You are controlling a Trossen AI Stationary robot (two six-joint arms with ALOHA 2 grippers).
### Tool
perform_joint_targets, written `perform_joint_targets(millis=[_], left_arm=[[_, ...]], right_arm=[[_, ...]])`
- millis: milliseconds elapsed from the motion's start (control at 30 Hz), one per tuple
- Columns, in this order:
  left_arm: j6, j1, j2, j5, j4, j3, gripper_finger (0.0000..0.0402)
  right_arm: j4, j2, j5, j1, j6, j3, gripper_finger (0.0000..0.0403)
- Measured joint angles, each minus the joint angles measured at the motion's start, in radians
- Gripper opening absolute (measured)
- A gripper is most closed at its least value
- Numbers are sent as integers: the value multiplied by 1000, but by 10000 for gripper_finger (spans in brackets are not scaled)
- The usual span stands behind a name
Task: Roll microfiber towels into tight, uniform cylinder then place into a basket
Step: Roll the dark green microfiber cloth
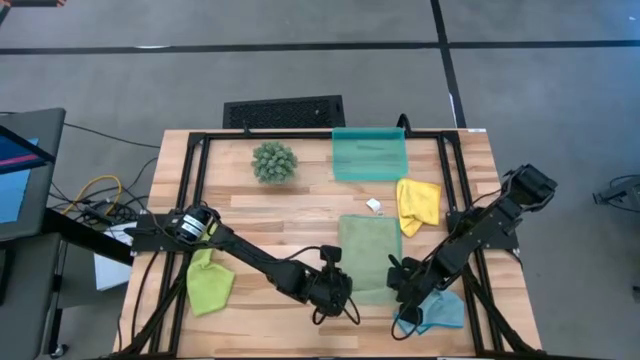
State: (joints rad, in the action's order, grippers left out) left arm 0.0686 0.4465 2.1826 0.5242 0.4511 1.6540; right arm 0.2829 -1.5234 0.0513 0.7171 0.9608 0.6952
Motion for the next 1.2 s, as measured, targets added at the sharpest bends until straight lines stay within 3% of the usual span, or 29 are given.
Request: perform_joint_targets(millis=[233, 533, 1000, 1200], left_arm=[[-81, 3, 12, -232, -95, -19, 2], [-56, -31, 63, -225, -81, -22, 2], [-32, -48, 63, -225, -66, -22, 2], [-33, -48, 63, -225, -69, -22, 2]], right_arm=[[3, 0, 0, -13, 8, 0, 20], [35, 0, -3, -3, 40, 0, 18], [57, 12, -8, 29, 53, 2, 94], [53, 67, -13, 29, 48, 24, 101]])
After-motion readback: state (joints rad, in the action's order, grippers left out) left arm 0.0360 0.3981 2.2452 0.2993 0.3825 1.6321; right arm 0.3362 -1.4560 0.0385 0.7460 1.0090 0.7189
